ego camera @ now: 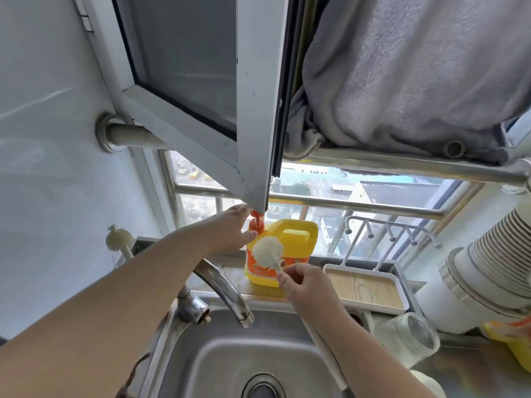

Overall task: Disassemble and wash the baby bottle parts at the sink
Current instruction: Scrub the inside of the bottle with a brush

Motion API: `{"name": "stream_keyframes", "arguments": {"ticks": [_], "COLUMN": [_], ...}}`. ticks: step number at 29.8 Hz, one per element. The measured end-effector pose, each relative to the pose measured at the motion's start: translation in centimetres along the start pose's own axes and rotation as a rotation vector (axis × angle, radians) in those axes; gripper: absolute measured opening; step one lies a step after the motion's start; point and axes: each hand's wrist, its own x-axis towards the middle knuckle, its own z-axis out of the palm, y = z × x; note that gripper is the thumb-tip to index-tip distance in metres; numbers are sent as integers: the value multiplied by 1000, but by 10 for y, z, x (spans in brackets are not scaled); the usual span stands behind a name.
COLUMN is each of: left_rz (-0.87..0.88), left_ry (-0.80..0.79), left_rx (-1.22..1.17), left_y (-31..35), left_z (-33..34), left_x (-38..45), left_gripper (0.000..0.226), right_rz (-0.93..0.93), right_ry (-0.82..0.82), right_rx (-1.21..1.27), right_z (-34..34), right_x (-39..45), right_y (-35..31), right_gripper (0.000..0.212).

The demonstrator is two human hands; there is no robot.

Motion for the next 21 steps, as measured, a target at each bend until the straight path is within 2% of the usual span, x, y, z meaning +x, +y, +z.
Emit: {"name": "stream_keyframes", "arguments": {"ticks": [4,6,8,13,17,21], "left_rz": [19,54,65,108,118,46], "left_ry": [53,102,121,57,143,263], "left_rx": [-24,-82,-104,22,54,-87], "left_y": [-4,-8,-10,4,34,59], "left_z": [0,4,7,12,21,31], "left_x": [23,32,34,25,21,24], "left_gripper": [43,23,13,22,18,18], "right_rz": [13,18,10,14,59,98], "right_ry": [-16,-26,-46,-40,-12,20], "right_rx": [23,51,68,109,144,168], "right_z": [4,4,2,-6,-26,-51], "right_x": [0,-1,-3,-11,-23,-30], "right_y": [5,8,9,20,36,49], "right_gripper": [15,12,11,10,11,11]}}
